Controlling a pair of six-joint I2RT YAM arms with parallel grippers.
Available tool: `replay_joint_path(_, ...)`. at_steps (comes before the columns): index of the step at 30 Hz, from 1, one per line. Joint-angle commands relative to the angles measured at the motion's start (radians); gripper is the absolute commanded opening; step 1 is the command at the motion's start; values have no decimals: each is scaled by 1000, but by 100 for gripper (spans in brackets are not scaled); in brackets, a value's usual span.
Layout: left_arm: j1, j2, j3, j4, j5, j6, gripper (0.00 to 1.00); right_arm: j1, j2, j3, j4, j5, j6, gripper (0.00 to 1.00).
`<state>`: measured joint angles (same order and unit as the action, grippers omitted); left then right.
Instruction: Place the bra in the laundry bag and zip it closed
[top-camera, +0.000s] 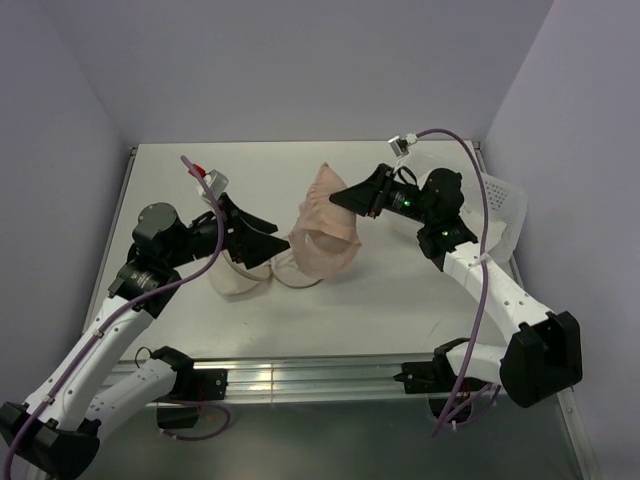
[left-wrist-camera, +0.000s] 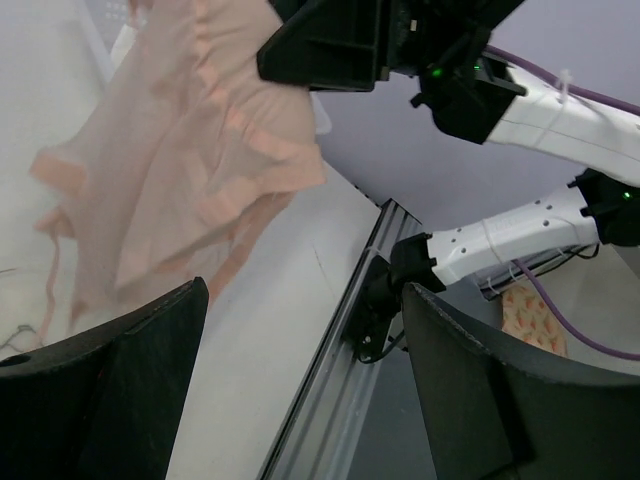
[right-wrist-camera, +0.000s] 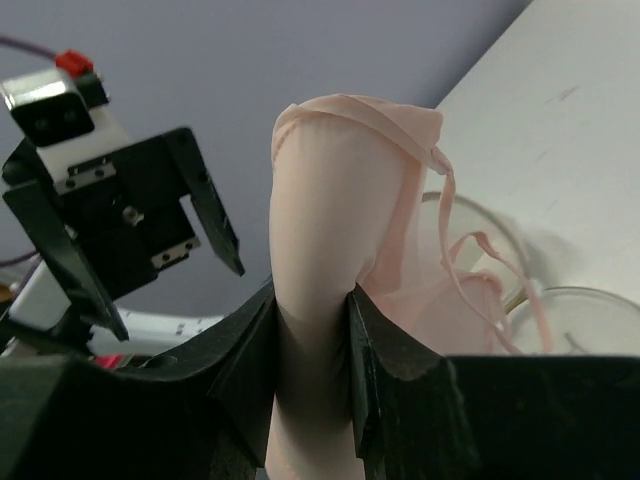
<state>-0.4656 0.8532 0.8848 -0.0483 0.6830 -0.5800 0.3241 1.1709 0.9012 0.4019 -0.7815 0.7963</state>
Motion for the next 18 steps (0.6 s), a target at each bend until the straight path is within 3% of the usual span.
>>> replay_joint_path(1, -4, -17, 11, 59, 75, -6, 85, 32, 30, -10, 213, -174, 95, 37)
replay_joint_path(11, -4, 52, -18, 149, 26, -64, 85, 125, 98, -15, 276, -206, 133, 37)
replay_joint_path(18, -4, 70, -72, 248, 1, -138, 77, 173, 130, -27, 268, -193, 119, 36)
